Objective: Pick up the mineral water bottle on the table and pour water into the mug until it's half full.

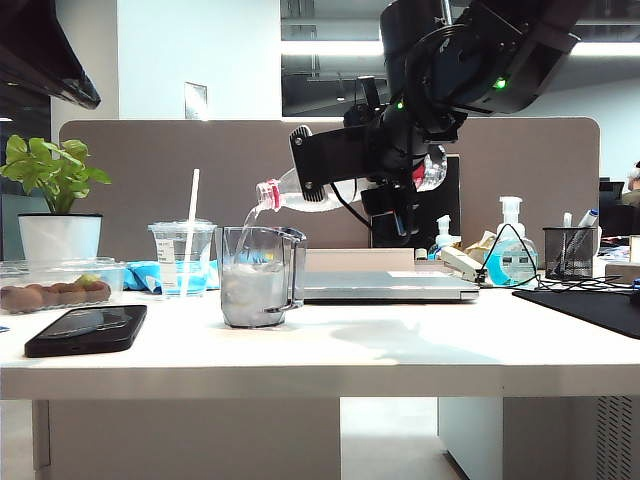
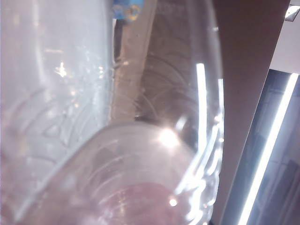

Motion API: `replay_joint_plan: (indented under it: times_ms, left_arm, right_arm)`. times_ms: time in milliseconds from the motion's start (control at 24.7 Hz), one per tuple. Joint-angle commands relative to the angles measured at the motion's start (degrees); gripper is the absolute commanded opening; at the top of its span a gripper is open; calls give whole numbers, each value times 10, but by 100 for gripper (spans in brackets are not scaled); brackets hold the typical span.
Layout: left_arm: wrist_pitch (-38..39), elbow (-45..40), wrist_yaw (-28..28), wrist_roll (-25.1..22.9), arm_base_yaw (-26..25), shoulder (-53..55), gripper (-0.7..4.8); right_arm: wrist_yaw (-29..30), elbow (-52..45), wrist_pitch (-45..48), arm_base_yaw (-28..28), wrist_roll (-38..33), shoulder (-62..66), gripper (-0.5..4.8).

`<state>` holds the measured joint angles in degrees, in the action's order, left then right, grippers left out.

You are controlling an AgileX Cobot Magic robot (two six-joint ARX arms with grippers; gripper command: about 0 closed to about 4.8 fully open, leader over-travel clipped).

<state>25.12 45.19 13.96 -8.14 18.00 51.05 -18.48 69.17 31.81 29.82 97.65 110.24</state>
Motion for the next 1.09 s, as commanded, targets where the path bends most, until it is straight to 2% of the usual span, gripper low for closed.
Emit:
replay_joint_plan:
  times_ms: [40, 202, 283, 364, 566, 607, 687, 809, 970, 1092]
  left_arm:
    - [-5, 3, 4, 0, 0, -1, -4]
    - [-7, 3, 4, 1, 0, -1, -4]
    - [-12, 3, 4, 1, 0, -1, -4]
    - [-15, 3, 4, 1, 0, -1, -4]
    - [-18, 3, 3, 0, 0, -1, -4]
    - [-17, 3, 3, 0, 0, -1, -4]
    - [-15, 3, 3, 0, 0, -1, -4]
    - [-16, 3, 3, 0, 0, -1, -4]
    - [-16, 3, 4, 0, 0, -1, -4]
    - [-16, 3, 4, 0, 0, -1, -4]
  right_arm:
    - [-26, 2, 9, 1, -69, -7, 265]
    - [-38, -13, 5, 2, -178, -7, 266]
    - [-34, -30, 3, 6, -297, -7, 266]
    - [-31, -40, 3, 9, -382, -7, 266]
    - [30, -67, 24, 9, -635, -7, 265]
    - [51, -80, 49, 7, -724, -7, 265]
    - [96, -120, 143, -1, -854, -2, 265]
    - [120, -148, 216, -10, -928, 9, 265]
    - [129, -170, 294, -13, -950, 30, 265]
    - [144, -172, 302, -13, -961, 43, 265]
